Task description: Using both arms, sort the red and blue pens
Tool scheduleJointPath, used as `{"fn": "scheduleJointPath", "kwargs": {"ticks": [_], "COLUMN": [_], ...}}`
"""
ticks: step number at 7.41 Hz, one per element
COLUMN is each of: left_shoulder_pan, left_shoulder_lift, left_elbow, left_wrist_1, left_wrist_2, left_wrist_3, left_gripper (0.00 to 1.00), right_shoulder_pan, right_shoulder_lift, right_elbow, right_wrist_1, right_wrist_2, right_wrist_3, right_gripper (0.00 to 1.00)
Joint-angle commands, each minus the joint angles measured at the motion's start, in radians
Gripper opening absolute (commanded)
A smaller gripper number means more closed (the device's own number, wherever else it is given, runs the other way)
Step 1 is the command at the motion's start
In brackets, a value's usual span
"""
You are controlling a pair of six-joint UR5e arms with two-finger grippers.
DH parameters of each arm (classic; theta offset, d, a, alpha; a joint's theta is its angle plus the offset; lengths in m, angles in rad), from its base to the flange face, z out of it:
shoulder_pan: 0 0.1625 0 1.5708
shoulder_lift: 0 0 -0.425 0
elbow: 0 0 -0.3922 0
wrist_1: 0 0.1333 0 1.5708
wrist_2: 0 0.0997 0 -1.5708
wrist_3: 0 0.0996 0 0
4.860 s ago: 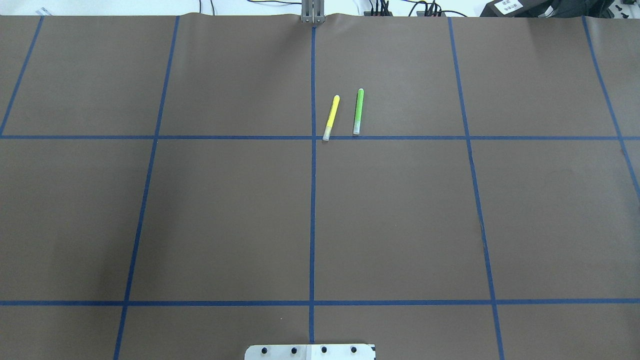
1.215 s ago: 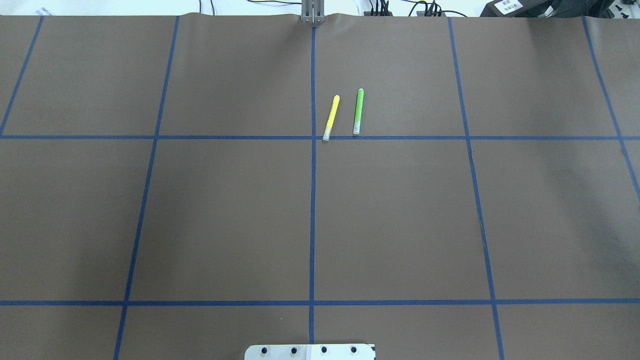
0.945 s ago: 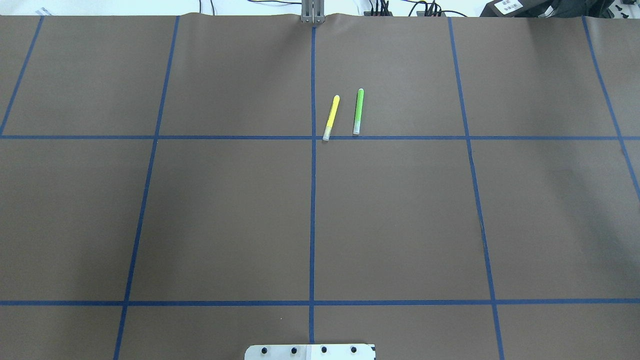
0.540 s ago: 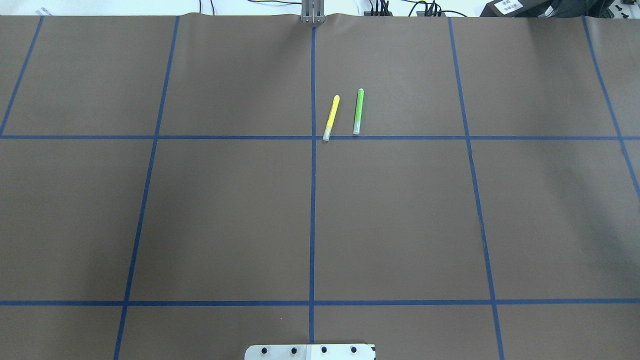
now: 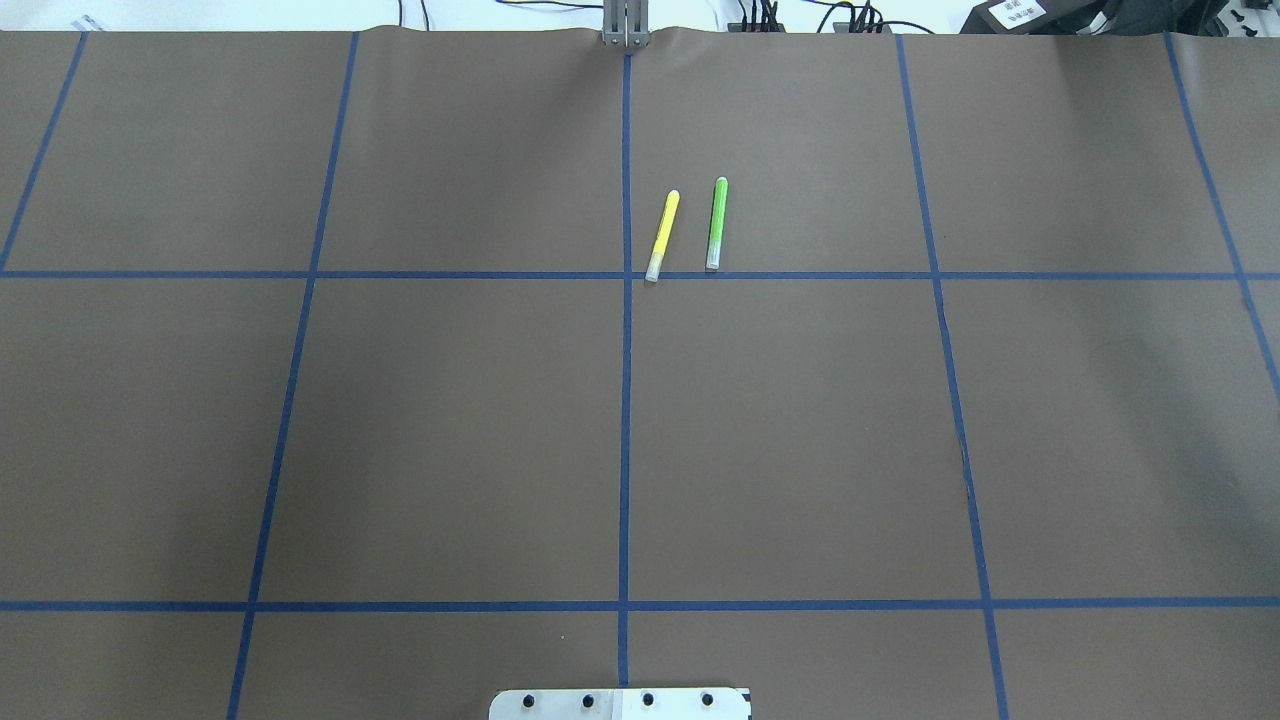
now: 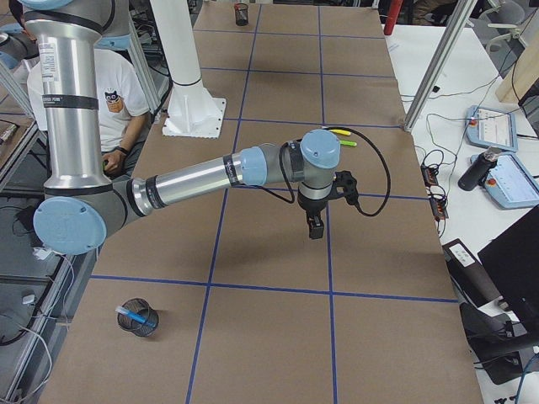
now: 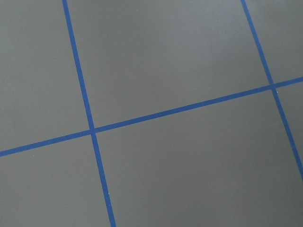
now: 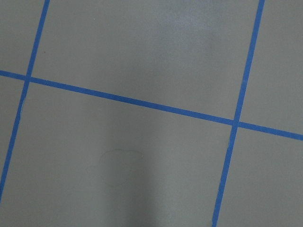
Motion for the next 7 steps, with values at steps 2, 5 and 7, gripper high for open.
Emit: {"fn": "scheduleJointPath", "kwargs": {"ticks": [2, 5, 7], "left_shoulder_pan": [-0.001, -0.005, -0.002], "left_shoulder_lift": [-0.004, 0.007, 0.052], "left_elbow": [-0.011, -0.064, -0.075], "left_wrist_1": [0.0, 0.005, 0.0], "left_wrist_2": [0.001, 0.001, -0.011], "left_wrist_3": [0.0, -0.002, -0.005], "left_gripper": [1.0, 1.0, 1.0], "right_shoulder_pan": [-0.002, -0.024, -0.038], "right_shoulder_lift": [-0.001, -0.047, -0.05], "right_elbow": [0.0, 0.049, 0.046], "right_wrist_1": [0.0, 0.0, 0.001], "right_wrist_2": [-0.002, -0.025, -0.028], "right_wrist_3": [0.0, -0.003, -0.003], "right_gripper": [1.0, 1.0, 1.0]}}
